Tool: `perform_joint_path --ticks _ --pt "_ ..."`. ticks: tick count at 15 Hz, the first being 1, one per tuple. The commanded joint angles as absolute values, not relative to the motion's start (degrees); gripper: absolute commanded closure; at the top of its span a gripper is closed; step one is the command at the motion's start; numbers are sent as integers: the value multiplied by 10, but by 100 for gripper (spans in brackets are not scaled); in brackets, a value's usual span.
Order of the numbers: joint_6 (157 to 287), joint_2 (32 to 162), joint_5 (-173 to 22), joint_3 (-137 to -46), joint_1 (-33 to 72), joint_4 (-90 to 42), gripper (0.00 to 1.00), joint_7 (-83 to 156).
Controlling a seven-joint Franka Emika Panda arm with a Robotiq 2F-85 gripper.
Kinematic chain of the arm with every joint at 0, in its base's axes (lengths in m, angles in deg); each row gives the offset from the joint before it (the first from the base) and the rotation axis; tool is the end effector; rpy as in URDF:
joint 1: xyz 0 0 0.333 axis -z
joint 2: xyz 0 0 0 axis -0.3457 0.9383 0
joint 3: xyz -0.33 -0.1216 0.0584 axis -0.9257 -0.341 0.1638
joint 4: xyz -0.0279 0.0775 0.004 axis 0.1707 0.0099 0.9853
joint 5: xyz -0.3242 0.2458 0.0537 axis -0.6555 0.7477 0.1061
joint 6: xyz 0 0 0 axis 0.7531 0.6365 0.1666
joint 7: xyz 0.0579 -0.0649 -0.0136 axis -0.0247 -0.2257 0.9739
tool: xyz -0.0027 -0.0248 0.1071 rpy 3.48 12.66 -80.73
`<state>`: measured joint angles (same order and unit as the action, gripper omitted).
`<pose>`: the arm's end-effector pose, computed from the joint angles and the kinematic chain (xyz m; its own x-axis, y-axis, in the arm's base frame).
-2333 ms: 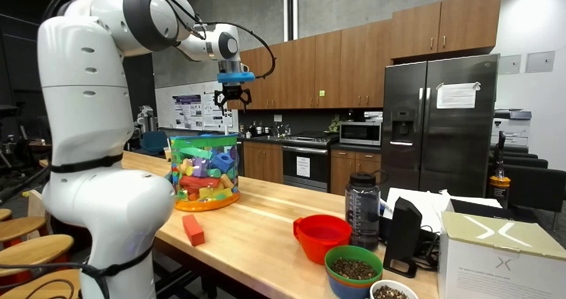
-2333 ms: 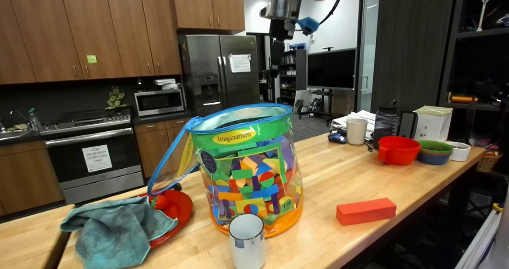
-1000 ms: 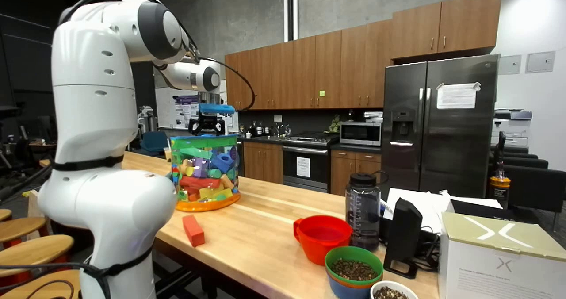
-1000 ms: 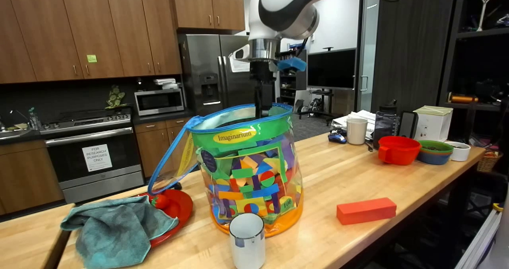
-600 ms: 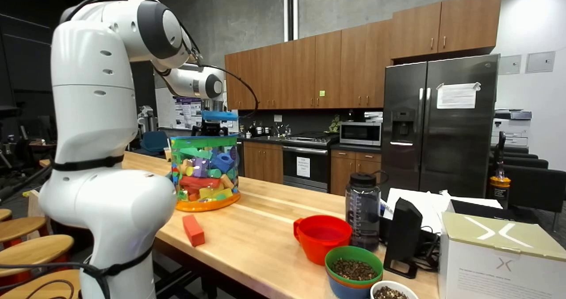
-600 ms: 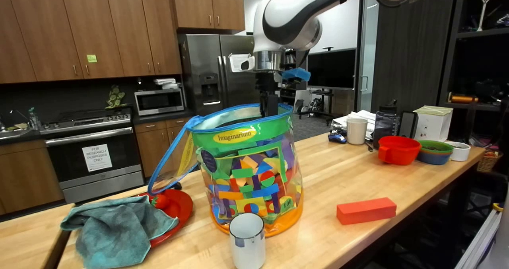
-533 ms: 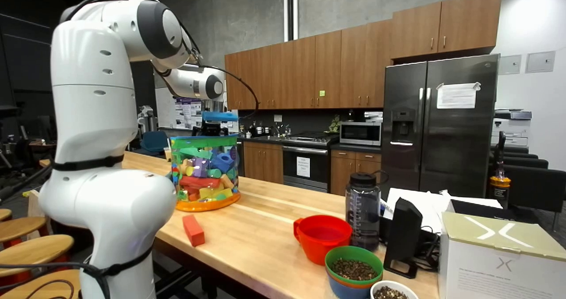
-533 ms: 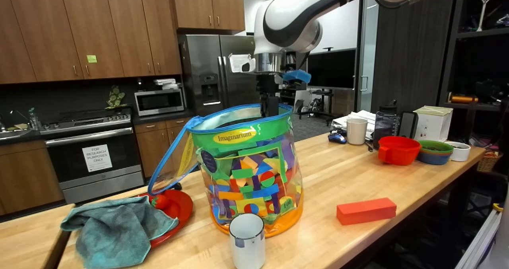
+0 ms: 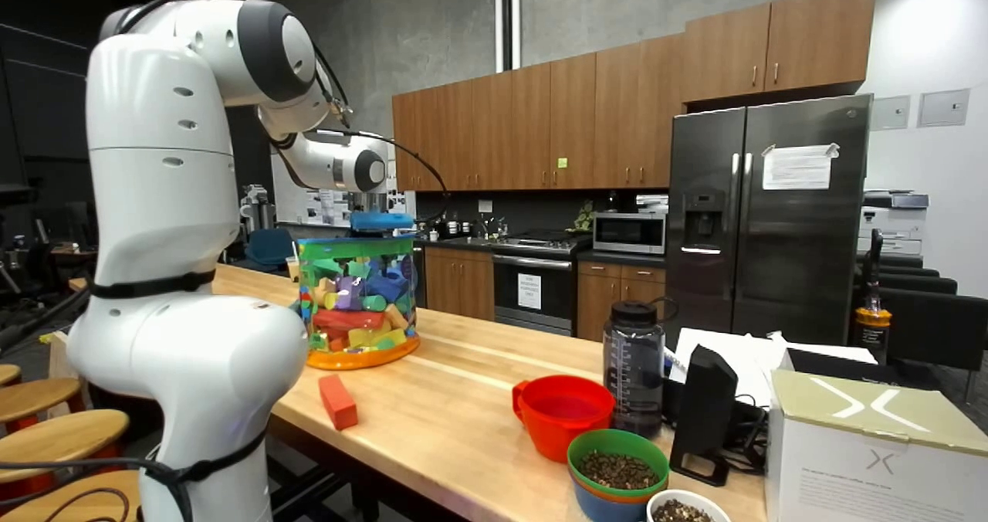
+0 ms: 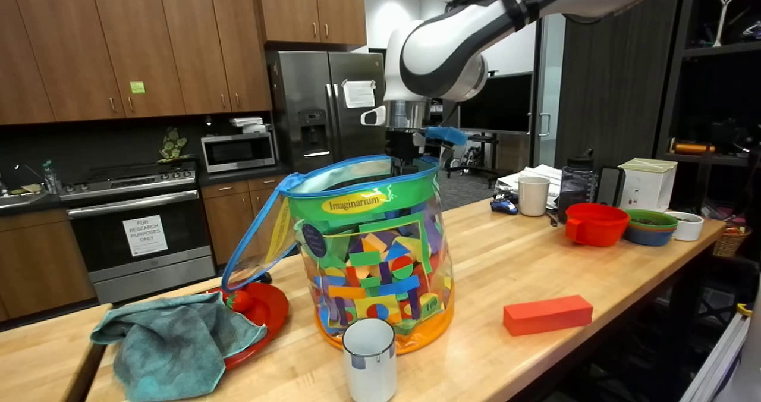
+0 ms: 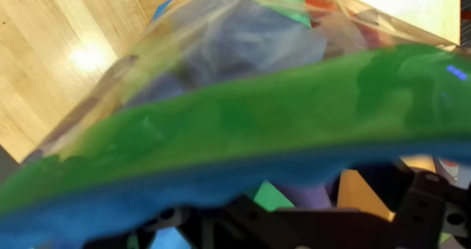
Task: Remove the blue block with a hole at the center from the clear bag and put it on the table
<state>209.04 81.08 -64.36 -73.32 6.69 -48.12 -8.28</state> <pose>0.5109 0.2716 0.4787 0.4421 0.8851 0.1455 0.8967 -0.4402 -0.0467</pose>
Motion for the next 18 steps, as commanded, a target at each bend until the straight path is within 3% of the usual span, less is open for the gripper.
perform_joint_path --ticks 1,7,18 --pt "2113 793 -638 -736 69 -512 0 -100" --pt "2141 791 -644 -739 72 -512 0 -90" --pt "2323 785 -678 -736 69 -570 0 -106"
